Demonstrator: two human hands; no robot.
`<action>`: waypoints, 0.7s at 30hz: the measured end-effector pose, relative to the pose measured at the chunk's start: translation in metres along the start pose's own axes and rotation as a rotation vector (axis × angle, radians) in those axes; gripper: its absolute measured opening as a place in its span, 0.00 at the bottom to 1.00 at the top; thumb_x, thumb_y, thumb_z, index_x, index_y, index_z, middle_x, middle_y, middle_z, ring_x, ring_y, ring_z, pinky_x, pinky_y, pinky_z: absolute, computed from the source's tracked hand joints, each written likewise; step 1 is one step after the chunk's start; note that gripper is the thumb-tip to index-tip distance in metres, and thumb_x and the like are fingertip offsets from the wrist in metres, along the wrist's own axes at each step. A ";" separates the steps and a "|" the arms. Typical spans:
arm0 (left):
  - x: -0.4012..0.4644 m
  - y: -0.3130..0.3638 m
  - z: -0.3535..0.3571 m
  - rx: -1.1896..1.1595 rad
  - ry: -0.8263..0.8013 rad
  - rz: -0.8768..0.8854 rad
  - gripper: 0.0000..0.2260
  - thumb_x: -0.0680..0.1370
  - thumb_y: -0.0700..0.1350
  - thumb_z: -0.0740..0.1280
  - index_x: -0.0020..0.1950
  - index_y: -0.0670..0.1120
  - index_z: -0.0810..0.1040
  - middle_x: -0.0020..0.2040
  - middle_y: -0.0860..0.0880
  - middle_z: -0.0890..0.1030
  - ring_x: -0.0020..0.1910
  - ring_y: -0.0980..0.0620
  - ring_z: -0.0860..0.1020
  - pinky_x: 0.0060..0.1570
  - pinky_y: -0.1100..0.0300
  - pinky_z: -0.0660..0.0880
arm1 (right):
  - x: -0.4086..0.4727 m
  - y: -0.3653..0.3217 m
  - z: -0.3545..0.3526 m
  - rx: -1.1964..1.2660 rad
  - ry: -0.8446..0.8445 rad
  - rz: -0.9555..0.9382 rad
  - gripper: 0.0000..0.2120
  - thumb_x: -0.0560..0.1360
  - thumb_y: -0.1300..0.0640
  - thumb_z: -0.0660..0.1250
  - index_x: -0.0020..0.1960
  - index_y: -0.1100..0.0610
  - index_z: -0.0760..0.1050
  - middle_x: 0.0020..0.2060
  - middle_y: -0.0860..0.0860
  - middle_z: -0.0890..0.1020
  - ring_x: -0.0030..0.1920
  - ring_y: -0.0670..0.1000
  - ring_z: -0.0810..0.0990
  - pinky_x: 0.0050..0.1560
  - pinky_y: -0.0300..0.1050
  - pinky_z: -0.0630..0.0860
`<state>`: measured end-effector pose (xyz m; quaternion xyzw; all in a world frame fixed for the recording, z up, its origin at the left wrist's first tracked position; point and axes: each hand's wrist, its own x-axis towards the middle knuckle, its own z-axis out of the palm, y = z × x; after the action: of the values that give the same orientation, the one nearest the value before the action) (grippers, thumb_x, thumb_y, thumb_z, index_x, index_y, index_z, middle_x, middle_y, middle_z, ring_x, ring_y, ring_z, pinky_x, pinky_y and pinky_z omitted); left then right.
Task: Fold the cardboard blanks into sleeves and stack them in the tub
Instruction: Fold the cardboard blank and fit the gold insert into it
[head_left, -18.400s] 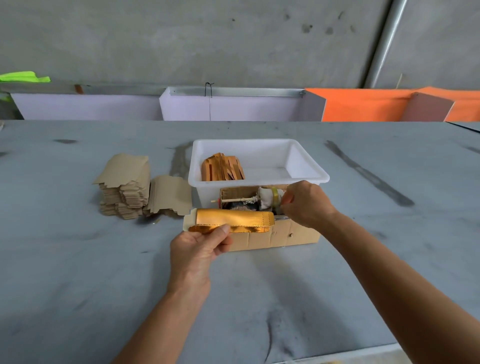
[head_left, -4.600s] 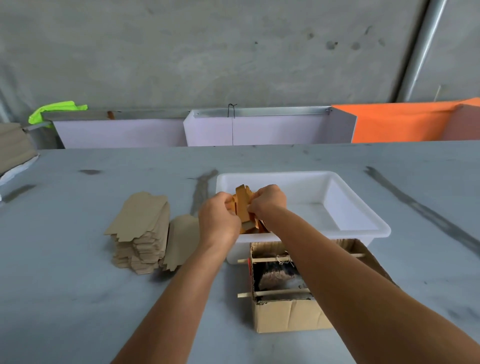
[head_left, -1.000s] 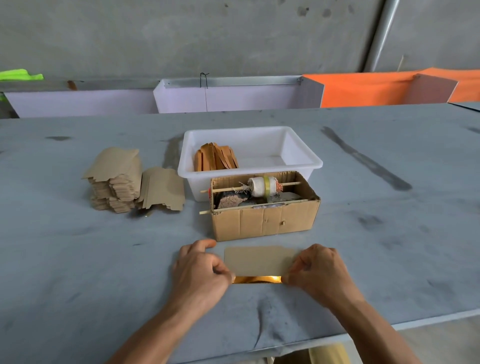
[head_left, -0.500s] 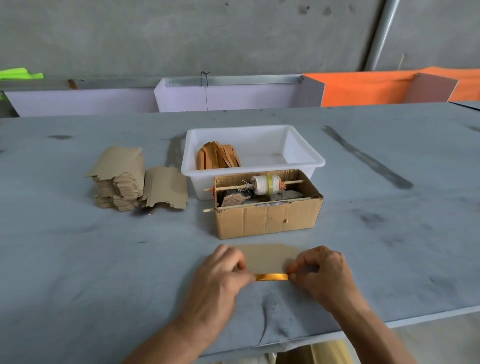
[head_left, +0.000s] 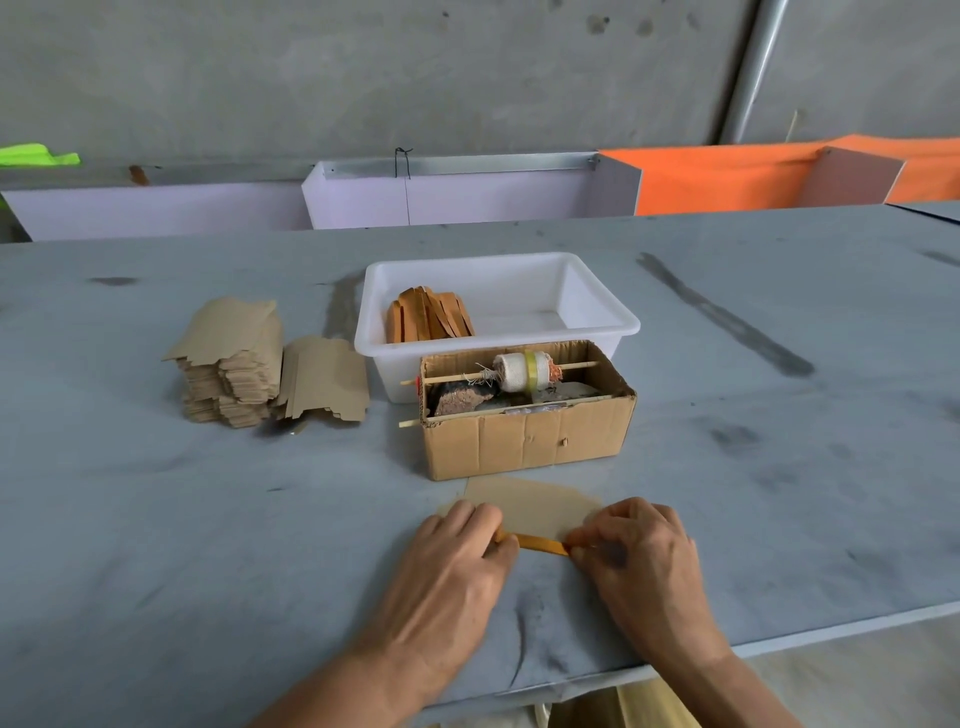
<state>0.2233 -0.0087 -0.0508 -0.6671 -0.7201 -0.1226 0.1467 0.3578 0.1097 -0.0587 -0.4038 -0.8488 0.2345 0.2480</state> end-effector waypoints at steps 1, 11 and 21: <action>0.000 -0.001 0.000 -0.017 -0.008 -0.001 0.17 0.68 0.37 0.56 0.44 0.47 0.84 0.42 0.51 0.78 0.40 0.51 0.78 0.37 0.60 0.73 | 0.000 0.001 -0.001 -0.009 -0.009 -0.001 0.06 0.69 0.59 0.75 0.42 0.47 0.85 0.39 0.40 0.73 0.52 0.48 0.70 0.53 0.47 0.69; 0.005 -0.005 0.003 -0.235 -0.030 -0.022 0.11 0.65 0.32 0.63 0.38 0.46 0.79 0.41 0.51 0.77 0.40 0.51 0.75 0.38 0.60 0.73 | -0.015 -0.032 0.020 -0.117 0.178 -0.430 0.19 0.61 0.61 0.53 0.36 0.55 0.83 0.31 0.49 0.79 0.32 0.54 0.79 0.25 0.39 0.72; -0.003 -0.029 0.008 -0.364 -0.028 -0.097 0.17 0.65 0.26 0.67 0.49 0.40 0.84 0.50 0.50 0.82 0.50 0.51 0.80 0.52 0.63 0.74 | -0.020 -0.006 0.006 -0.220 0.114 -0.283 0.15 0.49 0.66 0.68 0.33 0.52 0.83 0.31 0.46 0.83 0.29 0.50 0.81 0.17 0.33 0.68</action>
<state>0.1944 -0.0110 -0.0592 -0.6489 -0.7190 -0.2487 0.0075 0.3619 0.0893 -0.0640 -0.3175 -0.9023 0.0799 0.2804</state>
